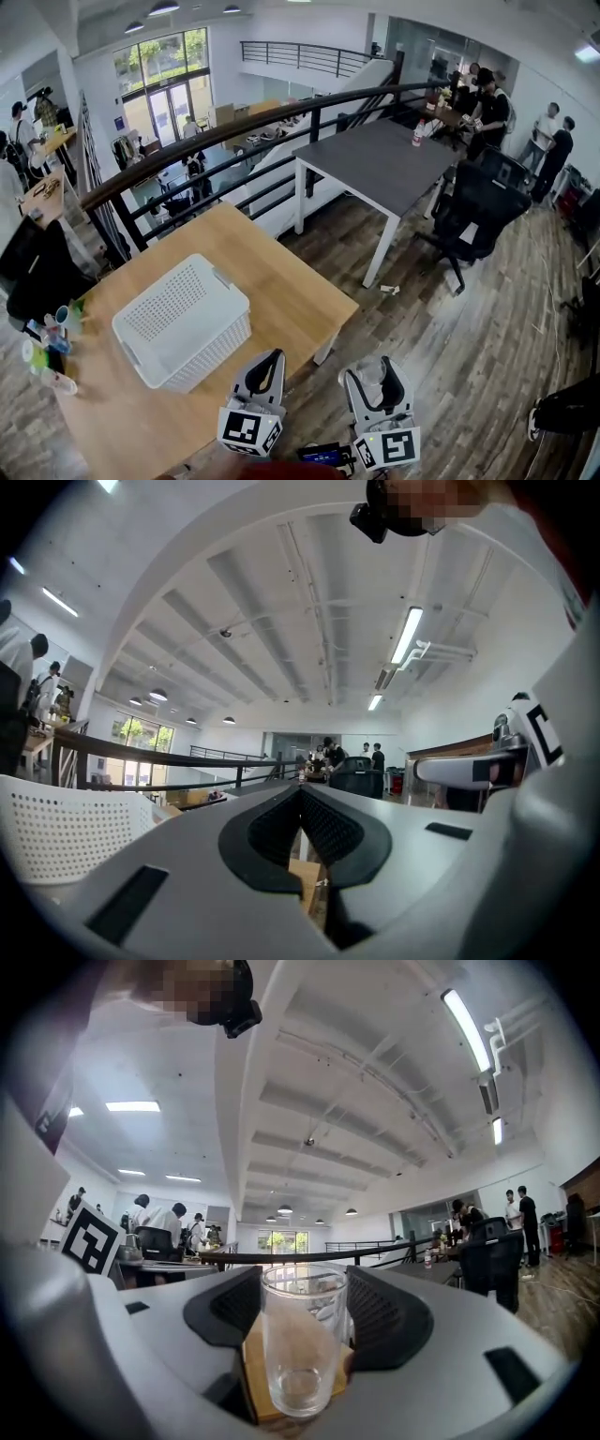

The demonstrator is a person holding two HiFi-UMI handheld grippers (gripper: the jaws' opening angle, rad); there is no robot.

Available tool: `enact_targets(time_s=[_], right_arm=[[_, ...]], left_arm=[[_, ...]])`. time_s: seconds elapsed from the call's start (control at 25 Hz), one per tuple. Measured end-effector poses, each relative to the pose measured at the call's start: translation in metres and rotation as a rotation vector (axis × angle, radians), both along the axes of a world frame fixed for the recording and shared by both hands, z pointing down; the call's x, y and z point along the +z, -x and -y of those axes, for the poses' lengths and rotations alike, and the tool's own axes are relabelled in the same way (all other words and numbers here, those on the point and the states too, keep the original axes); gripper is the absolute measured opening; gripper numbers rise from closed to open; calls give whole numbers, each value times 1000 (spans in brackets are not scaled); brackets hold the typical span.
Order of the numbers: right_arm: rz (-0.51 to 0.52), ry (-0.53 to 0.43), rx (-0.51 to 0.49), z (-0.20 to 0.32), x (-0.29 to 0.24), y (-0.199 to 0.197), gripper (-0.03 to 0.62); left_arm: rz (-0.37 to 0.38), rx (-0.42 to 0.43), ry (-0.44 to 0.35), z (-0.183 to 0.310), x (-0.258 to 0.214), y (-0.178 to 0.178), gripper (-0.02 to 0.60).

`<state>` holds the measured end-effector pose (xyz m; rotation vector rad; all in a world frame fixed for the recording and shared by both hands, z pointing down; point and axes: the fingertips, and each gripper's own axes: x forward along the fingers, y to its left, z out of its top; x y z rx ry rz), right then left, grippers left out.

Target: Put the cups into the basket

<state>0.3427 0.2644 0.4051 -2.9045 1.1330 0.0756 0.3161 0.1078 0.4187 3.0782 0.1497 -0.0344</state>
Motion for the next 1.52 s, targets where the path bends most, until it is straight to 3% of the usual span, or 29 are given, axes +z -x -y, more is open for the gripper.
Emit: enact_targets(time_s=[0.44,0.92,1.52], right_arm=[[1,-17,-276,73,1,7,276],[-16,-26,-592,153,-6,52,276],[-29,4,-768,226,-10,94,276]], left_arm=[[5,-284,-14,59,0,54,6],[5,-598,-11,107,-1,141,6],[-7,-758,8,159,0,195,6]])
